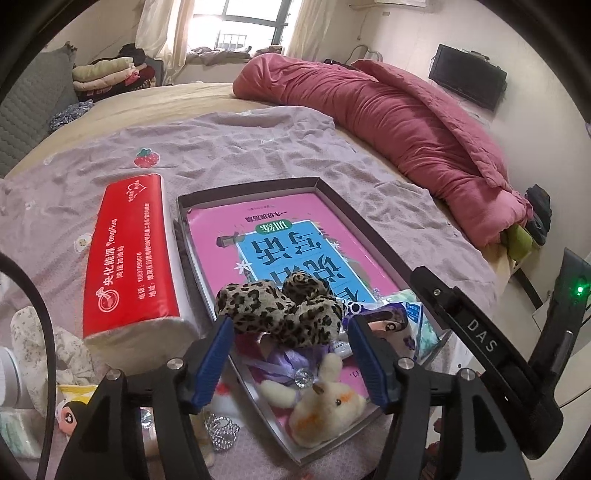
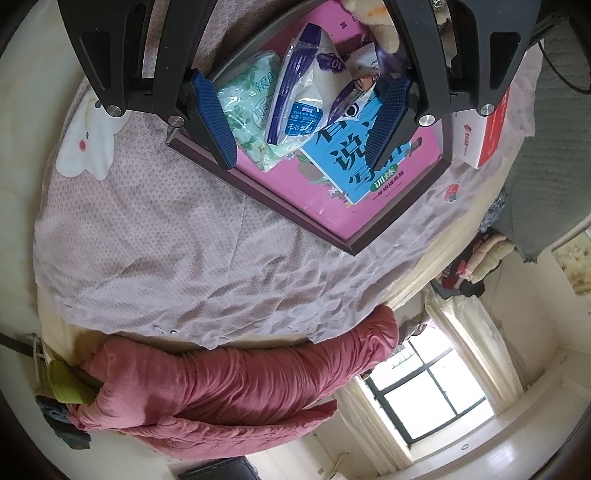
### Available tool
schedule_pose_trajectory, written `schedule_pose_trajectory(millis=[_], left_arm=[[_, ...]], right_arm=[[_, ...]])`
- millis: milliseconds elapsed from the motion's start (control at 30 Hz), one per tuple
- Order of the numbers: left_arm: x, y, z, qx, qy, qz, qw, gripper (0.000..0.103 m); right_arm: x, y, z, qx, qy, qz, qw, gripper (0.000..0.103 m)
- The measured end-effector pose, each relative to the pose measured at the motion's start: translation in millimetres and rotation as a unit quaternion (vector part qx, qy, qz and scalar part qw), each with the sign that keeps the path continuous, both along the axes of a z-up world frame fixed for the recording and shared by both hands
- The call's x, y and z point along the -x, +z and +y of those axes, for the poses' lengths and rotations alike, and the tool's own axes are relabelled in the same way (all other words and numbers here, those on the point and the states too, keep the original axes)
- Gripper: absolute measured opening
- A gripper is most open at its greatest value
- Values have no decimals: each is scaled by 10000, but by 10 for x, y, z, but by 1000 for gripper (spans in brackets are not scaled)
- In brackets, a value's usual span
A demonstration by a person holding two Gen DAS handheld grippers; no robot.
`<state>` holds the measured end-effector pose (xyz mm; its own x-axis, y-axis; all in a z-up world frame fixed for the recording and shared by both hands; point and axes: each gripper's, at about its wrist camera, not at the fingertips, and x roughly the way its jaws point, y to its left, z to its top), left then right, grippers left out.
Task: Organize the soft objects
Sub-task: 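Move both tools back from the tray toward the remaining items beside the tissue pack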
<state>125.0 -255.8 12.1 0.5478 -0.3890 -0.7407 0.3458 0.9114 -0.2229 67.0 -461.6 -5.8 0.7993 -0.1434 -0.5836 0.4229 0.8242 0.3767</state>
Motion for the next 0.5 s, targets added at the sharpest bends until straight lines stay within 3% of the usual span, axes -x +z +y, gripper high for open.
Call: schedule_pose_trajectory(millis=[500], left_arm=[[161,82,114,-178,137,-27,9997,68]], right_arm=[[62,112,49,195,11,-241,9995,73]])
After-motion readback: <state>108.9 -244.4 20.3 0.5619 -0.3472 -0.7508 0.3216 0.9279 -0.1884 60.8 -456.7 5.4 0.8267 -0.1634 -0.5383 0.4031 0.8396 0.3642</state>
